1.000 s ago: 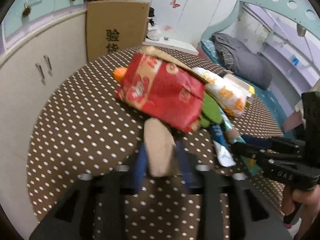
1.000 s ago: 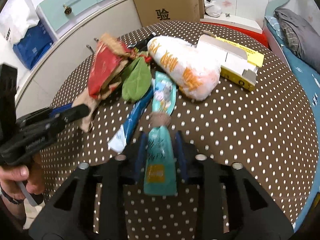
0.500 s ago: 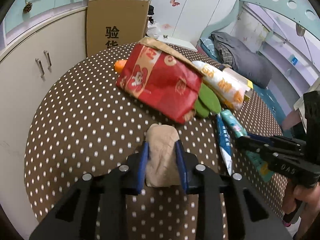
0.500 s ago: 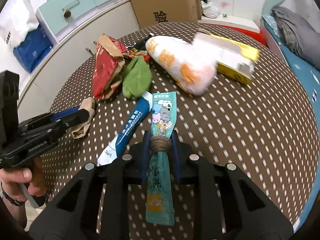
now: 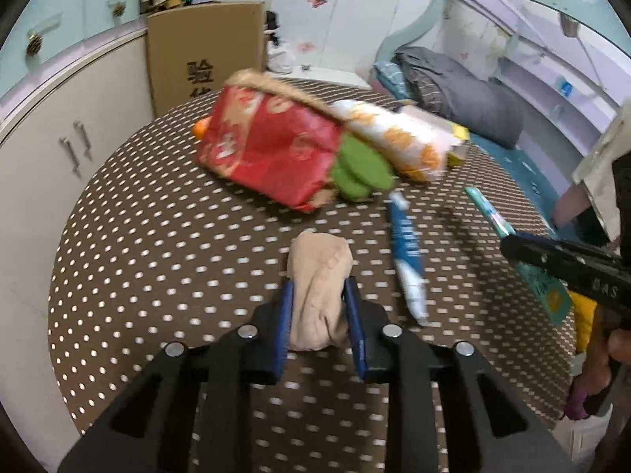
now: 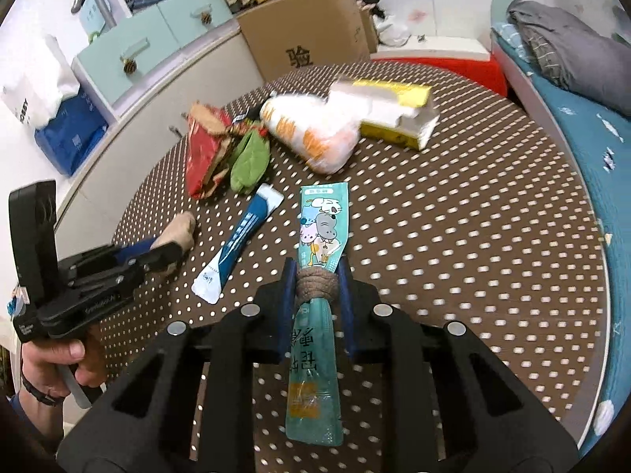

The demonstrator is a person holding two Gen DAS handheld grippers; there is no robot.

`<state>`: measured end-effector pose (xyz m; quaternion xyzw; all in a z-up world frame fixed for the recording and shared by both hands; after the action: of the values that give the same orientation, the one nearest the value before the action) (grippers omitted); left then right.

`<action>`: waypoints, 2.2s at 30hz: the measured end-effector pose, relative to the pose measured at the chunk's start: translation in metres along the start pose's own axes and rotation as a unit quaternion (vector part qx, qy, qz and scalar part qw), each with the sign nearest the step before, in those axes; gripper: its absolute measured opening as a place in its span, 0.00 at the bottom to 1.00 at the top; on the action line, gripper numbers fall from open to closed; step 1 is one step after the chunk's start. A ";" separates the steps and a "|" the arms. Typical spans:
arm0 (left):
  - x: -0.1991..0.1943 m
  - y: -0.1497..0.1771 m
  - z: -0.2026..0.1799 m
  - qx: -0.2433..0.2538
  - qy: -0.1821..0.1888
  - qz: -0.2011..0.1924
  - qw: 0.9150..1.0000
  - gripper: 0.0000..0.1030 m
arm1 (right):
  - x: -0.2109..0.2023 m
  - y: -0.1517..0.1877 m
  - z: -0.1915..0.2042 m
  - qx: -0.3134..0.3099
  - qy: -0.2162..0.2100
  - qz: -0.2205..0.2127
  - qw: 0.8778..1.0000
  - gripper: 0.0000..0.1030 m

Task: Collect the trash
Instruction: 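Carry the pouch and sock to the wastebasket and open both tools, then move both tools back toward the table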

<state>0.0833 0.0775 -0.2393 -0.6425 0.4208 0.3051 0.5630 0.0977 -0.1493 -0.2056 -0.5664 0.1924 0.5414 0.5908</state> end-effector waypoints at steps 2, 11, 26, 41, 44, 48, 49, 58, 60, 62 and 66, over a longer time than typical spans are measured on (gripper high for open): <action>-0.007 -0.003 -0.014 0.013 0.008 -0.006 1.000 0.24 | -0.013 0.001 -0.010 0.008 -0.003 -0.014 1.000 0.20; -0.033 -0.053 -0.098 0.067 0.062 -0.058 0.994 0.24 | -0.085 -0.001 -0.076 0.068 0.008 -0.100 0.993 0.20; 0.006 -0.111 -0.269 0.168 0.161 -0.046 0.971 0.24 | -0.144 0.035 -0.243 0.246 0.061 -0.166 0.953 0.20; 0.113 -0.124 -0.377 0.231 0.152 0.057 0.959 0.24 | -0.031 0.075 -0.383 0.398 0.023 -0.079 0.914 0.28; 0.139 -0.123 -0.394 0.244 0.145 0.085 0.955 0.24 | -0.018 0.084 -0.398 0.425 0.014 -0.071 0.902 0.51; 0.163 -0.119 -0.410 0.259 0.141 0.113 0.949 0.24 | -0.035 0.101 -0.404 0.454 0.021 -0.097 0.885 0.61; 0.169 -0.119 -0.416 0.265 0.141 0.121 0.946 0.25 | -0.042 0.103 -0.402 0.456 0.027 -0.106 0.883 0.64; 0.174 -0.118 -0.431 0.280 0.107 0.098 0.949 0.88 | -0.108 0.125 -0.389 0.467 0.066 -0.170 0.865 0.91; 0.165 -0.121 -0.426 0.271 0.112 0.088 0.952 0.88 | -0.114 0.127 -0.384 0.464 0.065 -0.174 0.866 0.92; 0.152 -0.122 -0.418 0.266 0.114 0.074 0.954 0.88 | -0.117 0.128 -0.377 0.460 0.066 -0.174 0.868 0.93; 0.125 -0.120 -0.403 0.259 0.116 0.049 0.958 0.88 | -0.123 0.126 -0.357 0.450 0.074 -0.178 0.872 0.94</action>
<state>0.2143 -0.3404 -0.2189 -0.4843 0.5787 0.1359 0.6420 0.0854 -0.5431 -0.2622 -0.3024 0.3541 0.2389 0.8521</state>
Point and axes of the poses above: each gripper's, at about its wrist camera, not at the fingertips, and x roughly the way its jaws point, z to its left, y to its underside, the point moved 1 cm from there along x, roughly the way its jaws point, and after that the axes turned 10 degrees about z, right-handed, at the moved point
